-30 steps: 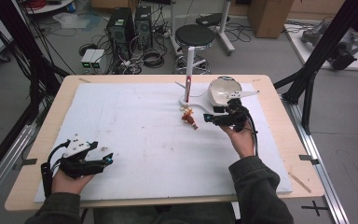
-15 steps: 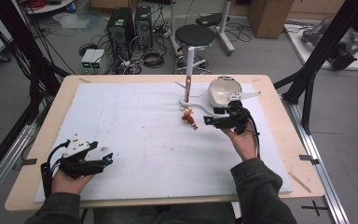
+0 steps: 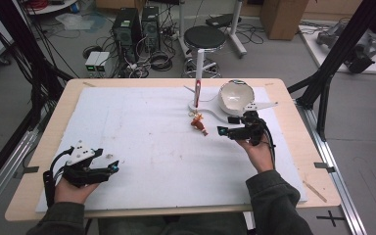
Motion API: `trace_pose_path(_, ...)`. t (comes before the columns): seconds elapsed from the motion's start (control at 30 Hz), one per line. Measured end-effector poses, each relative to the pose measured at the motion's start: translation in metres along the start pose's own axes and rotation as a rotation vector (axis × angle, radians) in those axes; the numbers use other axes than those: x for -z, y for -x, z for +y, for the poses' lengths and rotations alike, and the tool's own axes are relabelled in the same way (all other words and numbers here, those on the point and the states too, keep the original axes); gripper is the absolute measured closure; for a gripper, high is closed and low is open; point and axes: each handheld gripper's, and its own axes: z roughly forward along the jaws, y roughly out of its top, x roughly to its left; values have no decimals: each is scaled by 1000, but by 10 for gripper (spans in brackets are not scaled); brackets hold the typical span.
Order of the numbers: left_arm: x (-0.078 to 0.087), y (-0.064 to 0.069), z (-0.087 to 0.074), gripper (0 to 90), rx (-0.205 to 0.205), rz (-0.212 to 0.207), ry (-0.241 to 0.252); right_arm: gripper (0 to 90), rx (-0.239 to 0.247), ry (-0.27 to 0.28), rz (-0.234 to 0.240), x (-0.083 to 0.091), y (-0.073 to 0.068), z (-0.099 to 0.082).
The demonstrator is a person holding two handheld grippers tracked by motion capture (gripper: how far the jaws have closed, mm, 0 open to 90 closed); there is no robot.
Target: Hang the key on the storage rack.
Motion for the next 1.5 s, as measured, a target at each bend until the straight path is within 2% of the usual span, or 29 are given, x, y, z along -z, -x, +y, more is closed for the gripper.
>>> trace_pose_path(0.1,0,0,0,276,0,-1,1,253,-13,-4,7,2,0,0)
trace_pose_path(0.27,0,0,0,276,1,0,0,239,5,1,10,5,-4,-1)
trace_pose_path(0.67,0,0,0,276,0,0,0,220,2,-13,16,10,-6,-15)
trace_pose_path(1.13,0,0,0,276,3,-1,2,187,10,-43,6,19,-8,-31)
trace_pose_path(1.5,0,0,-1,276,3,-2,0,164,17,-45,-5,25,-8,-40)
